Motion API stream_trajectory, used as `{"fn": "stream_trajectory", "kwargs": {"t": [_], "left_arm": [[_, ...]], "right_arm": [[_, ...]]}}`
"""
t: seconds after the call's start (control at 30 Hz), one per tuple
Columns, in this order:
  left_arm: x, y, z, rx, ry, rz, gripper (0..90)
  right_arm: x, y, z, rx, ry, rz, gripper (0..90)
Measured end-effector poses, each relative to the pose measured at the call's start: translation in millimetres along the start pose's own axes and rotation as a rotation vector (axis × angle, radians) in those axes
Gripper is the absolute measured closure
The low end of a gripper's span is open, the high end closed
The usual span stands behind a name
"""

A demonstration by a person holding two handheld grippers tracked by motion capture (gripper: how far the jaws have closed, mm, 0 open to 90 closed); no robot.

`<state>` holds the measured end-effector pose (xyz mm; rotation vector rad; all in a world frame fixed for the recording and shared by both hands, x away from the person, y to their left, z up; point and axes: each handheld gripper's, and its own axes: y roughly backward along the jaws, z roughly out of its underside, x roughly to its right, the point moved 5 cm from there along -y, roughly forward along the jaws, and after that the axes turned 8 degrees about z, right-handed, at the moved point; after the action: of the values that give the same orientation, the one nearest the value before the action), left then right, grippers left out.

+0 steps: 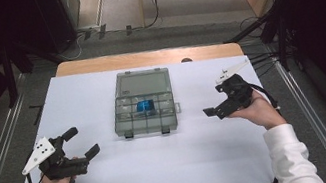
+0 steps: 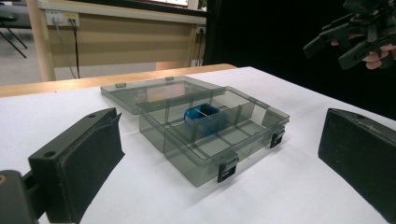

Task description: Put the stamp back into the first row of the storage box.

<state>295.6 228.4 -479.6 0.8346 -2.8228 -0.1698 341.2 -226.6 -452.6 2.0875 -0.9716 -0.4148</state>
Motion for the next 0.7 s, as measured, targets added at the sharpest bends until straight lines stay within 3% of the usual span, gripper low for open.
{"fn": "stream_trajectory", "kwargs": {"t": [0.23, 0.7], "left_arm": [[-0.6, 0.5, 0.0, 0.001, 0.004, -0.004, 0.0], [-0.3, -0.9, 1.3, -0.006, 0.009, 0.000, 0.0]], "right_arm": [[-3.7, 7.5, 23.4, 0.007, -0.021, 0.010, 0.0], [-10.3, 5.1, 69.0, 0.028, -0.072, 0.062, 0.0]]}}
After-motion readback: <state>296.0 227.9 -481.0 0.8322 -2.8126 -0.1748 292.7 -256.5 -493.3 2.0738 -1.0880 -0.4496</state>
